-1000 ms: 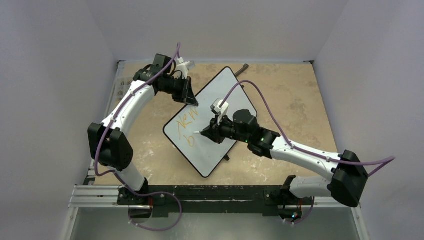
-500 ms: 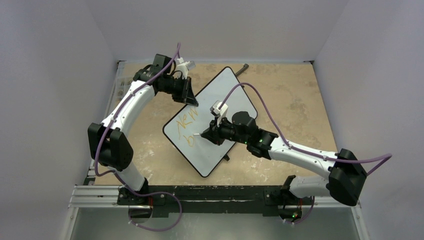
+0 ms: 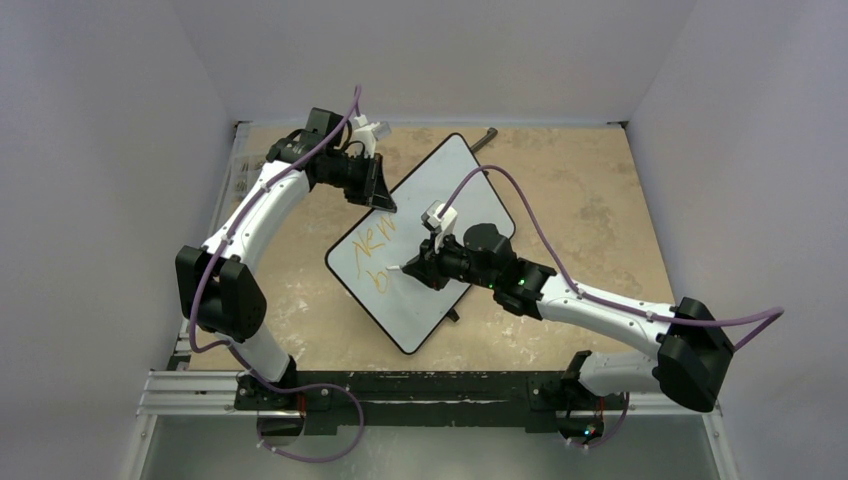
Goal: Write a sentence on the whiteboard
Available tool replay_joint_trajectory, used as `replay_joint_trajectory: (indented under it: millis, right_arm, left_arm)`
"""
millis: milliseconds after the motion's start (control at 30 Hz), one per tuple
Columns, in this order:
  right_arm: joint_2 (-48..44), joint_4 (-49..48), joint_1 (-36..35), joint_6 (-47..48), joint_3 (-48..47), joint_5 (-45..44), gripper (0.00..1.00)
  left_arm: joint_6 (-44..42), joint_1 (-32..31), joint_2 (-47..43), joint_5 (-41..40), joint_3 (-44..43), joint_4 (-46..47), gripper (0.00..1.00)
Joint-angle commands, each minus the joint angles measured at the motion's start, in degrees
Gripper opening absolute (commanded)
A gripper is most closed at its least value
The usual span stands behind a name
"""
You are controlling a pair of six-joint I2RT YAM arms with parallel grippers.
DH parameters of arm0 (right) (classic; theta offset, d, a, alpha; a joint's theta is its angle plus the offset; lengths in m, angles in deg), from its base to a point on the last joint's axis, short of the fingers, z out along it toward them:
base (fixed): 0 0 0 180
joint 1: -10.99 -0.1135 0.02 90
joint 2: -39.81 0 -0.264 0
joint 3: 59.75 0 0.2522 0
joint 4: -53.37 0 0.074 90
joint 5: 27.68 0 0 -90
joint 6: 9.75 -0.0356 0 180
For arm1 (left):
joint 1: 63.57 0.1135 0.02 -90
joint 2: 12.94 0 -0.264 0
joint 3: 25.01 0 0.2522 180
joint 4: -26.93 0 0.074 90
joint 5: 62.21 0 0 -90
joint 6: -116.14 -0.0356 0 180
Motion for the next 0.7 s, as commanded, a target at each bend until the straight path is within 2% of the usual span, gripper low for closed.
replay_joint_trajectory:
  millis: [0, 667]
  right_arm:
    - [-0.09, 2.21, 0.86, 0.1, -0.23, -5.36, 0.0]
    - [2.11, 3.51, 1.51, 2.0, -5.21, -4.0, 0.0]
  left_arm:
    - [-1.57, 0.29, -1.95, -9.48, 0.83, -0.91, 0.0]
    - [-1.57, 0.29, -2.05, -9.46, 0.83, -0.95, 0.0]
